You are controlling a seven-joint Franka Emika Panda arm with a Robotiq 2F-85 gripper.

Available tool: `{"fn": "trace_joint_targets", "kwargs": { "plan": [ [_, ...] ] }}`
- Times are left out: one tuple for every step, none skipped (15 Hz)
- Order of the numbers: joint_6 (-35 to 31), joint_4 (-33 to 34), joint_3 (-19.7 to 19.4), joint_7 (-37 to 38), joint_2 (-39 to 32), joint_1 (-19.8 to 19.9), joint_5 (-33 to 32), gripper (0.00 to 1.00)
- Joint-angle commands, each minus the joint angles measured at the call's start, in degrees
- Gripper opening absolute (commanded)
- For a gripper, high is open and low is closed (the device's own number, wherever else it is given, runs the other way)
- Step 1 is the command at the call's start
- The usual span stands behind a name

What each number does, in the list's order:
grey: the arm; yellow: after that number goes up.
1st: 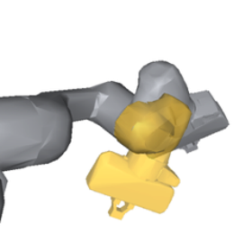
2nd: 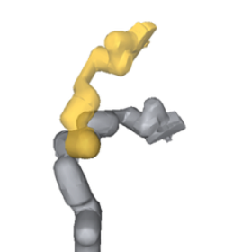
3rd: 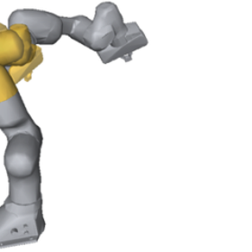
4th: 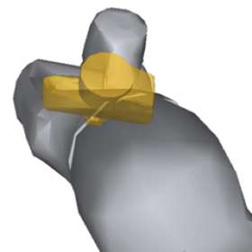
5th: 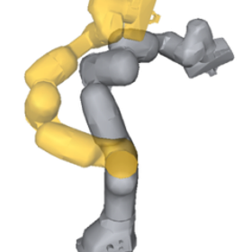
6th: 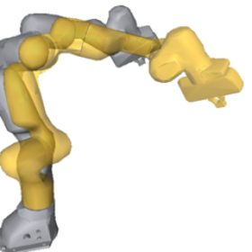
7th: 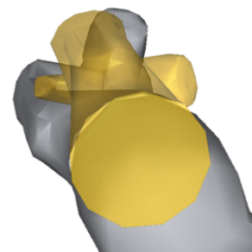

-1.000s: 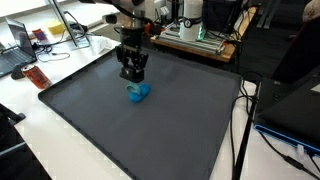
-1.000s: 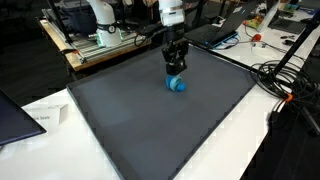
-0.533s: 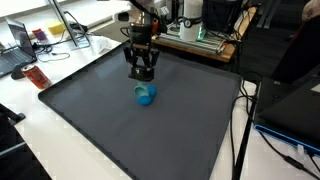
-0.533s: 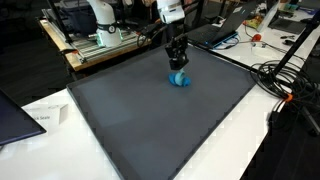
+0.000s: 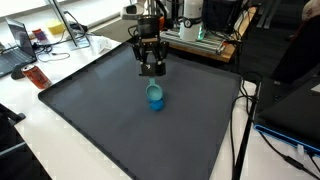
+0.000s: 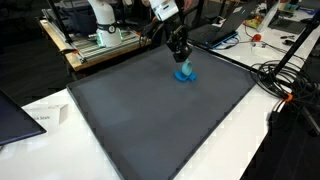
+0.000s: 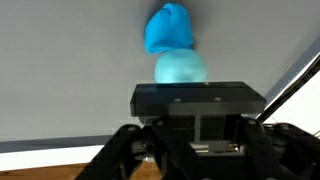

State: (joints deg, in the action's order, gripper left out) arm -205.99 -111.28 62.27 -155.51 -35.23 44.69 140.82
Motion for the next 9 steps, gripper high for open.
{"fn": "trace_joint_targets", "kwargs": {
  "plan": [
    [2.5, -3.8, 7.7, -1.4, -0.1, 8.2, -2.2, 0.28],
    [2.4, -4.4, 9.4, -0.9, -0.2, 9.8, -3.1, 0.28],
    [2.3, -4.9, 10.5, -0.1, 0.0, 10.9, -4.1, 0.28],
    [1.5, -5.2, 11.2, 1.0, 0.3, 11.6, -5.0, 0.28],
    [1.7, -5.6, 11.0, 2.7, 1.7, 11.3, -6.2, 0.28],
    [1.7, -5.8, 11.0, 4.2, 2.5, 11.1, -7.0, 0.28],
    [1.7, -5.5, 10.4, 6.1, 3.7, 10.1, -7.6, 0.28],
    [1.7, -5.3, 9.5, 8.4, 5.2, 8.9, -7.9, 0.28],
    [1.7, -5.1, 9.0, 10.4, 6.3, 7.9, -8.4, 0.28]
  ]
}}
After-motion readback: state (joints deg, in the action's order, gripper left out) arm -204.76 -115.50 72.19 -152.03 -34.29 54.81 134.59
